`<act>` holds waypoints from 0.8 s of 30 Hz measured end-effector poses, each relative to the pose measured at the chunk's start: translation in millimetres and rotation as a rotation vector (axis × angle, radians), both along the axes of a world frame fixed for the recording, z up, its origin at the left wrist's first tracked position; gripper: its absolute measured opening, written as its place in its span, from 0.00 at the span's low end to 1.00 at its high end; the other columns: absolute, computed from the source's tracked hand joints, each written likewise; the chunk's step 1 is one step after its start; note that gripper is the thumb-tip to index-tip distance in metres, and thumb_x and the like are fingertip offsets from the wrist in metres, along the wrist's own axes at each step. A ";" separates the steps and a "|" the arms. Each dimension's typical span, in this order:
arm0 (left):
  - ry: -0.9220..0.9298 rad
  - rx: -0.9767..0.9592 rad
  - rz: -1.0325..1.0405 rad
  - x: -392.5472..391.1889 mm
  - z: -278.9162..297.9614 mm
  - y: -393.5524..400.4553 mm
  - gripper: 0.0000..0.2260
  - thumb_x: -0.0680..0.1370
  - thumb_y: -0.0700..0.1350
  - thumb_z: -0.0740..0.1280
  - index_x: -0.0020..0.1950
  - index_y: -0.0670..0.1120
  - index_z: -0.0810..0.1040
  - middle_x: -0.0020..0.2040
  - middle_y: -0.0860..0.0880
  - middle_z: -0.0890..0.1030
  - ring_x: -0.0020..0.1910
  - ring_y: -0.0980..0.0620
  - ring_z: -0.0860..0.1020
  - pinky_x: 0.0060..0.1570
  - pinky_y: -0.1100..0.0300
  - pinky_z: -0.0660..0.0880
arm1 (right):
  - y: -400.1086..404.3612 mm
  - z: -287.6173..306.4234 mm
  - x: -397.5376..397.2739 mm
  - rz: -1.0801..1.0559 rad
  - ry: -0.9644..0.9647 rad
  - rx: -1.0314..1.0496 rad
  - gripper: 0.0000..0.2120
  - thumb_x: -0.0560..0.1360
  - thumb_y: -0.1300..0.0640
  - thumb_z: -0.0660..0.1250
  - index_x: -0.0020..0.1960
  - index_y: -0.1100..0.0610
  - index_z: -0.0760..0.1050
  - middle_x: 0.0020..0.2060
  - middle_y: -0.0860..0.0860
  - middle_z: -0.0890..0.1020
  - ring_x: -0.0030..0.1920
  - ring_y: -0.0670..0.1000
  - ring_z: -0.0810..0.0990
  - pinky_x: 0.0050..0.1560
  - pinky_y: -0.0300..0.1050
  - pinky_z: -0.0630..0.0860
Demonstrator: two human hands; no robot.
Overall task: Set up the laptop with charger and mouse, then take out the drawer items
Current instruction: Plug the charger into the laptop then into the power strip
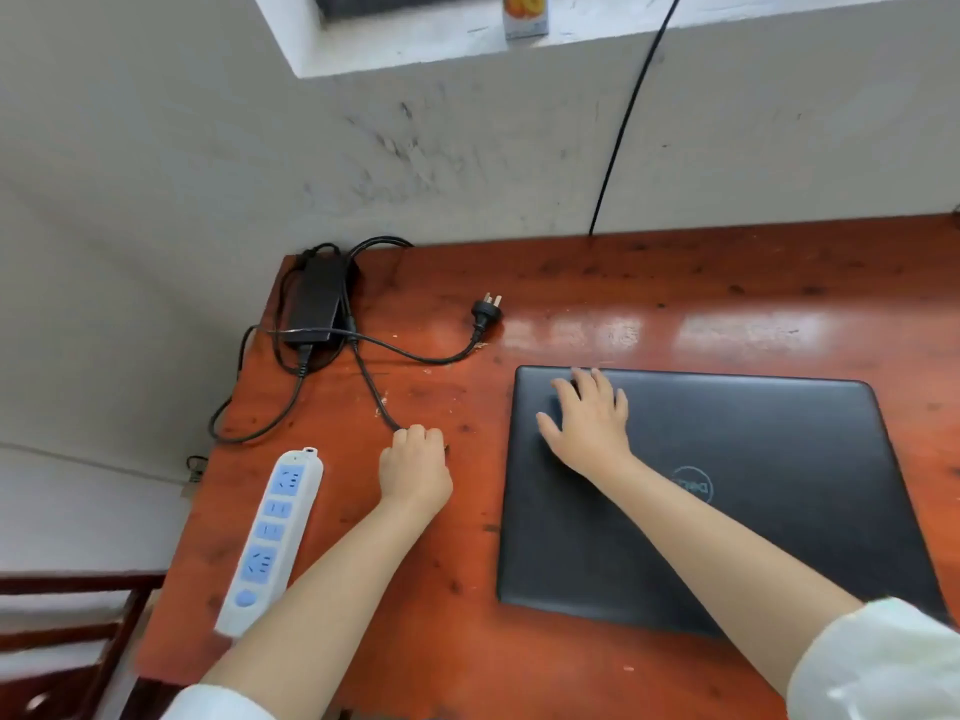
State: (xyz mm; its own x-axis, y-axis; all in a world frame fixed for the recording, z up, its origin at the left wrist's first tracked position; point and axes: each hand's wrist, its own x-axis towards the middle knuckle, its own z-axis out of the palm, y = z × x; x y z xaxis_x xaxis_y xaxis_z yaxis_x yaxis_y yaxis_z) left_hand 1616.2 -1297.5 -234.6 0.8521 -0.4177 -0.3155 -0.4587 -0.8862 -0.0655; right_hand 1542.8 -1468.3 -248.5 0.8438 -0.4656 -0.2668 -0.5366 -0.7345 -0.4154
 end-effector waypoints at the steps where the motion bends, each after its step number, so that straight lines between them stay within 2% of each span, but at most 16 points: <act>1: -0.011 0.044 -0.049 13.5 -2.3 8.6 0.12 0.78 0.40 0.60 0.61 0.44 0.72 0.61 0.45 0.75 0.62 0.45 0.71 0.59 0.54 0.71 | 6.6 -3.2 10.7 0.001 0.013 -0.013 0.24 0.78 0.48 0.57 0.71 0.56 0.60 0.75 0.56 0.57 0.75 0.57 0.48 0.73 0.62 0.47; 3: -0.007 0.101 -0.191 41.3 -8.5 22.4 0.12 0.78 0.40 0.59 0.61 0.45 0.72 0.61 0.46 0.74 0.62 0.46 0.70 0.60 0.54 0.69 | 16.7 -10.4 25.6 -0.037 0.046 -0.046 0.24 0.79 0.47 0.55 0.72 0.55 0.59 0.75 0.54 0.56 0.76 0.56 0.48 0.73 0.63 0.45; 5: 0.021 0.115 -0.427 67.3 -16.7 31.6 0.11 0.79 0.40 0.58 0.61 0.45 0.73 0.60 0.46 0.75 0.62 0.46 0.70 0.62 0.53 0.67 | 24.2 -18.2 31.9 -0.091 0.049 -0.118 0.23 0.79 0.48 0.54 0.72 0.55 0.59 0.75 0.54 0.57 0.76 0.56 0.49 0.73 0.64 0.46; 8: 0.082 0.058 -0.666 98.7 -19.9 36.4 0.10 0.81 0.45 0.57 0.59 0.44 0.73 0.58 0.45 0.77 0.59 0.44 0.72 0.61 0.52 0.67 | 31.6 -25.0 35.5 -0.142 0.019 -0.217 0.21 0.79 0.51 0.56 0.70 0.56 0.63 0.74 0.55 0.62 0.75 0.57 0.54 0.72 0.64 0.48; 12: 0.116 -0.181 -0.674 115.6 -20.7 21.7 0.11 0.81 0.47 0.56 0.57 0.42 0.72 0.53 0.43 0.79 0.53 0.42 0.75 0.48 0.50 0.72 | 39.3 -25.4 39.3 -0.185 -0.007 -0.225 0.20 0.78 0.54 0.59 0.68 0.58 0.66 0.72 0.57 0.66 0.74 0.58 0.58 0.72 0.64 0.49; 16: 0.190 -0.327 -0.706 118.0 -27.6 -9.7 0.12 0.81 0.44 0.56 0.59 0.39 0.73 0.53 0.39 0.76 0.55 0.42 0.73 0.46 0.47 0.71 | 44.8 -23.0 41.6 -0.216 -0.007 -0.249 0.20 0.77 0.54 0.58 0.67 0.60 0.69 0.71 0.58 0.68 0.73 0.60 0.60 0.71 0.65 0.51; 20: 0.231 -0.357 -0.800 120.3 -41.1 -28.1 0.11 0.81 0.41 0.56 0.59 0.39 0.73 0.53 0.38 0.75 0.55 0.44 0.72 0.46 0.50 0.70 | 45.7 -20.8 45.1 -0.236 -0.001 -0.256 0.24 0.74 0.52 0.54 0.66 0.60 0.70 0.70 0.58 0.69 0.72 0.60 0.62 0.71 0.65 0.52; 24: 0.260 -0.542 -0.827 124.9 -49.4 -30.5 0.09 0.78 0.37 0.61 0.54 0.35 0.78 0.47 0.34 0.78 0.49 0.40 0.75 0.41 0.49 0.72 | 44.2 -22.0 46.9 -0.242 0.016 -0.263 0.24 0.73 0.52 0.55 0.66 0.60 0.71 0.69 0.58 0.70 0.72 0.60 0.63 0.71 0.64 0.53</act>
State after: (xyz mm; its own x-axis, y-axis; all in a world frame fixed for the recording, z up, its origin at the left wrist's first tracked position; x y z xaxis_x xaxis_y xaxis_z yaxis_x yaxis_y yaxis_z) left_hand 1741.1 -1328.1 -284.1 0.1640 -0.9855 -0.0430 -0.8828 -0.1660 0.4394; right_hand 1589.7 -1424.2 -270.5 0.6976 -0.7058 -0.1235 -0.7128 -0.6661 -0.2194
